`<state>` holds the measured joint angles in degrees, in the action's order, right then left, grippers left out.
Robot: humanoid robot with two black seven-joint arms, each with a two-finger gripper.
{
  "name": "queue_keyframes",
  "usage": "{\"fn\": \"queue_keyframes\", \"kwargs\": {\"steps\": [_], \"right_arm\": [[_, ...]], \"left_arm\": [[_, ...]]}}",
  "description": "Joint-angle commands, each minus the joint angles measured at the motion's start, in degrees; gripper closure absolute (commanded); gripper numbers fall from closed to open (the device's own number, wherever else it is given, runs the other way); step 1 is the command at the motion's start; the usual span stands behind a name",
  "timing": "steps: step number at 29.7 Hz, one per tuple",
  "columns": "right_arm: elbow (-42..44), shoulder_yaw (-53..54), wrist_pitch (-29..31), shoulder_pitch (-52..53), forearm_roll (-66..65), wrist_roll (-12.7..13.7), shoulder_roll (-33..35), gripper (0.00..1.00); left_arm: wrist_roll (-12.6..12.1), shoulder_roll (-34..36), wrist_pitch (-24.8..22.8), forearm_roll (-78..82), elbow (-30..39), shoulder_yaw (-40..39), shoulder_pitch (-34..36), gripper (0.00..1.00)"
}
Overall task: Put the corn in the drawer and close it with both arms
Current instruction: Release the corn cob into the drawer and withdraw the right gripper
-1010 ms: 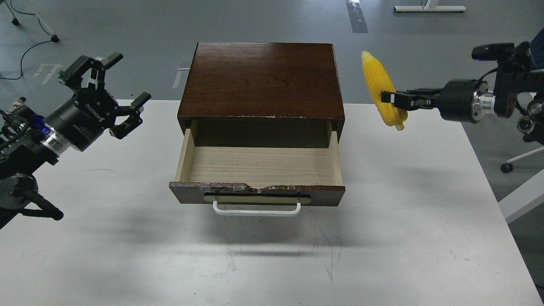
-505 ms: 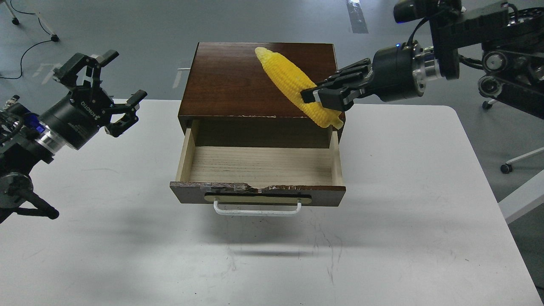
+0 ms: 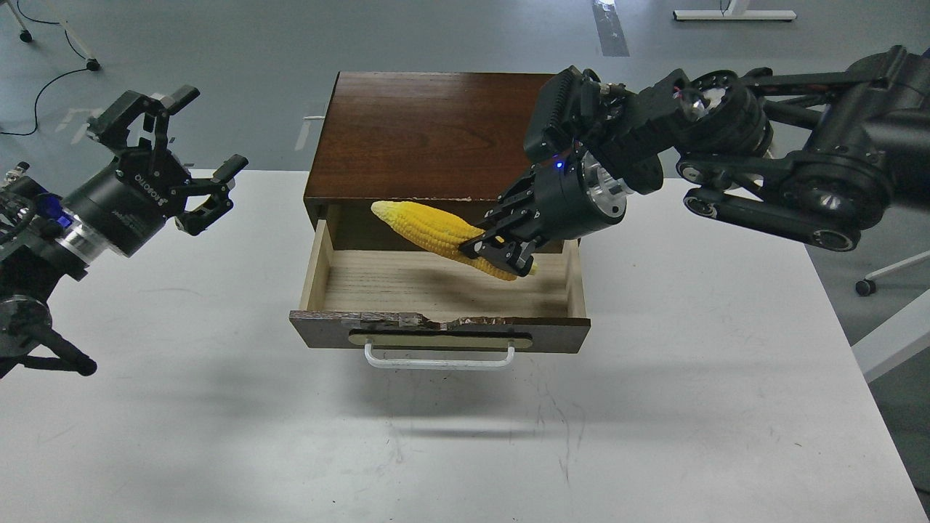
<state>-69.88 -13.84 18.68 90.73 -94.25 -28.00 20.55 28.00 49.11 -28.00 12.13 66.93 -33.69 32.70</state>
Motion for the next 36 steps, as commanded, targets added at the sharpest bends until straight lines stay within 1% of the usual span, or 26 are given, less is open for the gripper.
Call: {"fn": "queue_keyframes", "kwargs": {"steps": [1,2,3,5,6,7,10,13,15,18,20,22,23,24,27,30,34,36], "right_arm": [[0.54,0.04,-0.14,-1.26,0.12,0.0,-0.86,0.25],[0.54,0.04,-0.14,-1.35,0.12,0.0,-0.86,0.16],[0.54,0.12,-0.14,-1.35,0.2,0.0,-0.86,0.16],[0.45,0.21,-0.14,-1.35,0.47,0.0,-0.78,0.08],[0.45,0.21,-0.14,-1.35,0.47,0.0,-0.78,0.08],[0.45,0.39,-0.14,-1.26,0.56,0.0,-0.78,0.05],[0.45,0.91,-0.23,-1.17,0.99,0.0,-0.69,0.02],[0.36,1.88,-0.32,-0.64,2.4,0.0,-0.34,0.02],[0.54,5.9,-0.23,0.32,8.26,0.0,1.67,0.01],[0.71,8.29,-0.14,1.11,15.3,0.0,4.66,0.01],[1.15,9.35,-0.4,1.11,23.99,0.0,8.0,0.01],[1.33,9.97,-0.49,-0.11,36.44,0.0,13.61,0.01],[1.5,9.97,-0.49,-0.9,39.72,0.0,15.2,0.01],[1.77,9.97,-0.49,-1.87,42.63,0.0,16.52,0.01],[2.91,12.68,-2.15,-10.1,58.07,0.0,20.66,0.01],[4.14,16.71,-3.48,-18.45,67.49,0.0,23.29,0.0],[7.74,22.97,-3.66,-28.93,74.64,0.0,23.39,0.0],[11.16,25.78,-3.74,-34.38,76.58,0.0,22.78,0.0]], "left_arm": [[0.0,0.2,0.0,0.0,0.04,-0.06,-0.01,0.01],[0.0,0.2,0.0,0.0,-0.05,-0.06,-0.01,0.01],[0.0,0.2,0.0,0.0,0.04,-0.06,-0.09,0.01],[0.0,0.2,0.0,0.0,0.04,-0.06,-0.09,0.01],[0.0,0.2,0.0,0.0,0.04,-0.06,-0.09,0.01],[0.0,0.2,0.0,-0.09,0.04,0.03,-0.09,0.01],[0.0,0.2,0.0,0.0,0.04,0.03,-0.09,0.01],[0.0,0.37,0.0,0.0,0.04,0.03,-0.01,0.01],[0.0,1.34,0.0,0.0,0.04,0.03,-0.01,0.01],[0.0,2.48,0.0,0.0,0.04,0.29,-0.01,0.01],[0.0,3.18,0.0,0.0,0.04,0.47,-0.01,0.01],[0.0,3.54,0.0,0.0,0.04,0.47,-0.01,0.01],[0.0,3.63,0.0,0.0,0.04,0.47,-0.01,0.01],[0.0,3.63,0.0,0.0,0.04,0.47,-0.01,0.01],[0.0,3.71,0.0,0.18,0.04,0.56,0.08,0.01],[0.0,3.98,0.0,3.85,0.04,0.56,0.26,0.01],[0.0,3.89,0.0,9.22,0.04,0.3,0.87,0.01],[0.0,3.8,0.0,12.99,0.13,0.03,1.57,0.01]]}}
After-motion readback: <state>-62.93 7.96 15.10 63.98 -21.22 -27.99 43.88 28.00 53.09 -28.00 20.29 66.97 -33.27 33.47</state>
